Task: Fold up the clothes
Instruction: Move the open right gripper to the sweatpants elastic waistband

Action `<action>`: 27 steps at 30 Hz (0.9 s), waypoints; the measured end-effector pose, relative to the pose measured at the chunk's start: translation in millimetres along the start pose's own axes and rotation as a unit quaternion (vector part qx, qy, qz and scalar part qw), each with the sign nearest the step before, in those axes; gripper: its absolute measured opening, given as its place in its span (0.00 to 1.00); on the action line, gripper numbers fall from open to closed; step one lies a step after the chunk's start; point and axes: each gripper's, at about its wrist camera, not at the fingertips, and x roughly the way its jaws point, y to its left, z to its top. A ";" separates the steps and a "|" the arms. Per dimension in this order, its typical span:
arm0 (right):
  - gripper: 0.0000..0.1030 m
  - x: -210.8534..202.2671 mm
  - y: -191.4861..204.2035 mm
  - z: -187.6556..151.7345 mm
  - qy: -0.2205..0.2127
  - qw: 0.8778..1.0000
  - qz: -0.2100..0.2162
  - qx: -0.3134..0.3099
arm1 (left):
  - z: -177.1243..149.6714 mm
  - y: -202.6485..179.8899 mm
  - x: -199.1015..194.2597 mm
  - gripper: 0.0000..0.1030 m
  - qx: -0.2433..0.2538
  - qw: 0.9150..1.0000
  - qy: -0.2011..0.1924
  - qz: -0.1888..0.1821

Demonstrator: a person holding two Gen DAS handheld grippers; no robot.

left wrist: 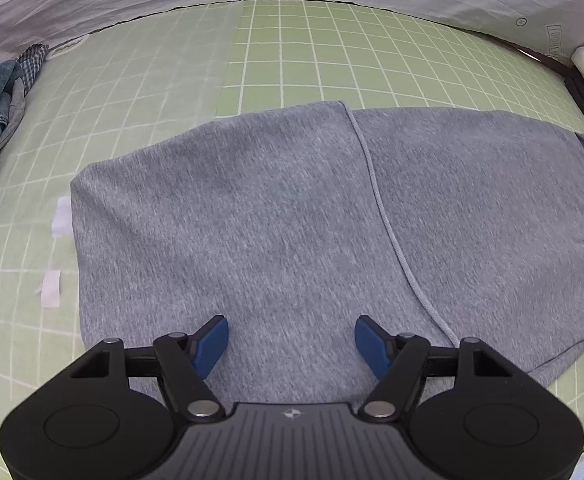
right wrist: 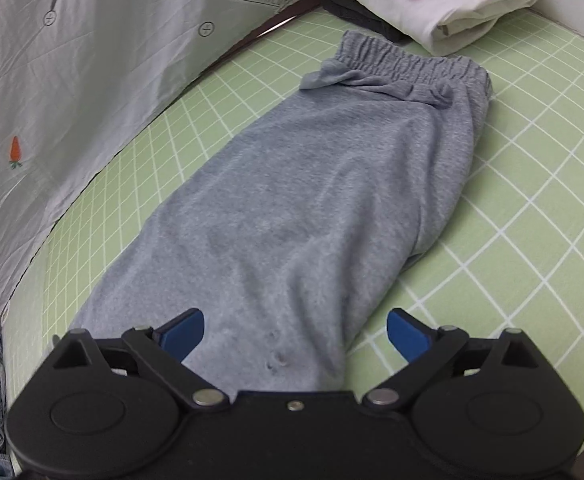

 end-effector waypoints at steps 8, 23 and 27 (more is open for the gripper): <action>0.98 32.1 -30.3 49.1 -0.009 0.998 -0.058 -0.030 | 10.4 -5.3 15.6 0.74 -0.054 0.998 0.017 0.039; 1.00 63.2 -79.2 114.5 -0.095 0.987 -0.094 -0.094 | 14.0 -7.2 26.8 1.00 -0.101 0.989 0.062 0.084; 1.00 73.1 -79.0 127.1 -0.096 0.982 -0.119 -0.112 | 14.9 -5.6 28.0 1.00 -0.106 0.989 0.070 0.077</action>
